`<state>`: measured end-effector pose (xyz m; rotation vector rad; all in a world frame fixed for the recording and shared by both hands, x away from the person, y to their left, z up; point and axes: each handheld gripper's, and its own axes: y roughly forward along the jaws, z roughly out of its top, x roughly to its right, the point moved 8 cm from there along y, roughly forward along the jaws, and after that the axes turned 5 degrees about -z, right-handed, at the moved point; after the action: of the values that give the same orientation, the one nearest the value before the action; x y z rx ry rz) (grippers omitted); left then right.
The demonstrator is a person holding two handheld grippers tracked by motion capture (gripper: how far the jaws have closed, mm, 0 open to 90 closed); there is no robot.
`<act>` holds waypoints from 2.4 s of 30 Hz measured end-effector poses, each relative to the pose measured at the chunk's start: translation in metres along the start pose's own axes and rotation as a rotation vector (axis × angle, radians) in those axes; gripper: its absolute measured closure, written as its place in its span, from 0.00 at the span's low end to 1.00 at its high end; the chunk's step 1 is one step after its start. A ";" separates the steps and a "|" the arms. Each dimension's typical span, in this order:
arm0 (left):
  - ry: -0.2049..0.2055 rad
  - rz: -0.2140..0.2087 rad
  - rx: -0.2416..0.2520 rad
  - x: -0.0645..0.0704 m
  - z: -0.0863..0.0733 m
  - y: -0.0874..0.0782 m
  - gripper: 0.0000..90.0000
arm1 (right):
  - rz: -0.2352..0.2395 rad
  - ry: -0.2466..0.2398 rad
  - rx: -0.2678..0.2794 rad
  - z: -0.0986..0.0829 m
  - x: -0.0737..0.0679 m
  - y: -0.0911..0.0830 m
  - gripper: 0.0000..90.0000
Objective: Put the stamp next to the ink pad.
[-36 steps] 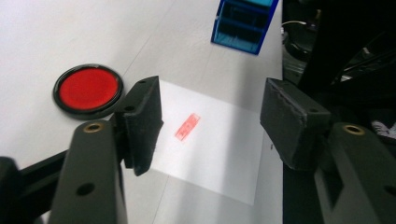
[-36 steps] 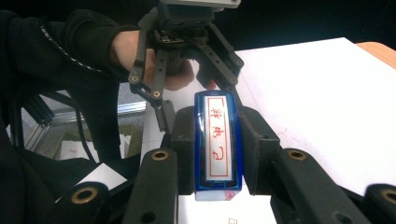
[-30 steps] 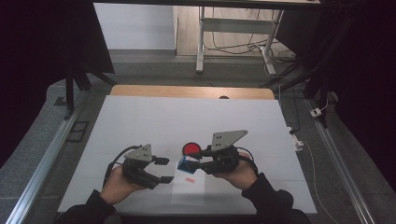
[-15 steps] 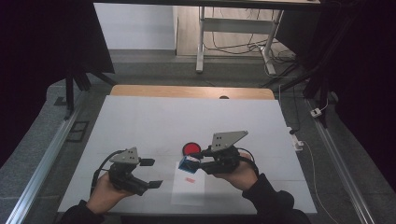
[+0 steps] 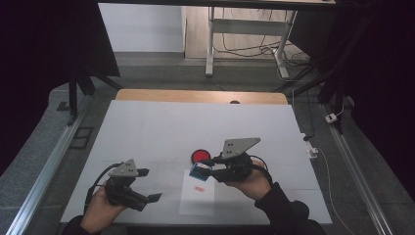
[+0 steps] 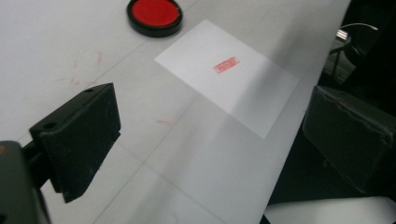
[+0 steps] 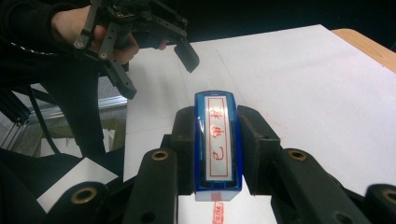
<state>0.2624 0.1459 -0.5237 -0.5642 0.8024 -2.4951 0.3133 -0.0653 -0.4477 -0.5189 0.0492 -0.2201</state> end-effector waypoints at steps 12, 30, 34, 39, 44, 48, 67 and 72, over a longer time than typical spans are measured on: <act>-0.030 0.113 -0.019 -0.008 -0.019 -0.015 0.00 | -0.039 -0.003 -0.020 -0.004 0.005 -0.002 0.78; -0.086 0.180 -0.030 -0.013 -0.038 -0.032 0.00 | -0.112 0.032 -0.041 -0.014 0.019 -0.009 0.77; -0.082 0.174 -0.018 -0.013 -0.038 -0.033 0.00 | -0.134 0.046 -0.054 -0.016 0.024 -0.011 0.77; -0.093 0.176 -0.003 -0.014 -0.038 -0.035 0.00 | -0.163 0.059 -0.075 -0.021 0.029 -0.014 0.77; -0.091 0.189 -0.010 -0.014 -0.040 -0.036 0.00 | -0.190 0.070 -0.089 -0.026 0.034 -0.018 0.77; -0.092 0.192 -0.013 -0.014 -0.040 -0.036 0.00 | -0.214 0.074 -0.096 -0.029 0.039 -0.021 0.77; -0.090 0.195 -0.031 -0.015 -0.041 -0.034 0.00 | -0.362 0.131 -0.153 -0.061 0.081 -0.045 0.77; -0.087 0.195 -0.035 -0.014 -0.041 -0.034 0.00 | -0.400 0.151 -0.173 -0.071 0.091 -0.048 0.77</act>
<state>0.2433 0.1962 -0.5367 -0.5742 0.8278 -2.2675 0.3852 -0.1610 -0.4846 -0.6816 0.1124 -0.6504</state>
